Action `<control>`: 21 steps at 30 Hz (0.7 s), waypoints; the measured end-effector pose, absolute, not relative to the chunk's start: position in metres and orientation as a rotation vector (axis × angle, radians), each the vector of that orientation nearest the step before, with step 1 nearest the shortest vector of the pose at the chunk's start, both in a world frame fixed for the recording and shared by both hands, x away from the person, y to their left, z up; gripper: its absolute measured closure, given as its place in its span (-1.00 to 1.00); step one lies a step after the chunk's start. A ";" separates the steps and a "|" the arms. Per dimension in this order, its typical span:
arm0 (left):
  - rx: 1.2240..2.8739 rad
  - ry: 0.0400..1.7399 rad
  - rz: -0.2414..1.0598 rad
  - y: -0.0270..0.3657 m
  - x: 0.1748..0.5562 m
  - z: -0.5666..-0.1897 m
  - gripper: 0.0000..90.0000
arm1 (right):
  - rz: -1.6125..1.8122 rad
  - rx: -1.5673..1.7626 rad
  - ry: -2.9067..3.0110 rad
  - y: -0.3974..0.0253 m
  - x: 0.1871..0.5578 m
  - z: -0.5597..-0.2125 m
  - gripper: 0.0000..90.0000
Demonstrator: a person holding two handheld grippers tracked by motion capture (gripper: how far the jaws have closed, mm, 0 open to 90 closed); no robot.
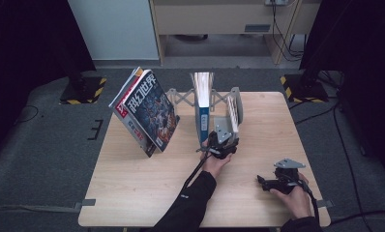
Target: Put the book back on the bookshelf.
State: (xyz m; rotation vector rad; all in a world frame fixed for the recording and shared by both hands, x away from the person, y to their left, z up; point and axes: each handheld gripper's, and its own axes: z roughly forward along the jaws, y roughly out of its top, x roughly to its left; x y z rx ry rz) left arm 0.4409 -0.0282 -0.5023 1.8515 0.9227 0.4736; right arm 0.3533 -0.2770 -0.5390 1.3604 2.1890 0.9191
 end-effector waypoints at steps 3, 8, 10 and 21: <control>1.880 0.907 0.463 -0.024 0.437 -0.501 0.14 | 0.919 1.361 2.189 -0.277 0.353 -0.539 -0.90; 1.928 0.865 0.400 -0.009 0.425 -0.494 0.02 | 0.919 1.361 2.189 -0.277 0.353 -0.539 -0.90; 1.970 0.826 0.379 -0.002 0.419 -0.493 -0.03 | 0.919 1.360 2.189 -0.277 0.353 -0.539 -0.90; 2.098 0.786 0.250 0.053 0.386 -0.499 -0.30 | 0.920 1.361 2.189 -0.277 0.353 -0.539 -0.90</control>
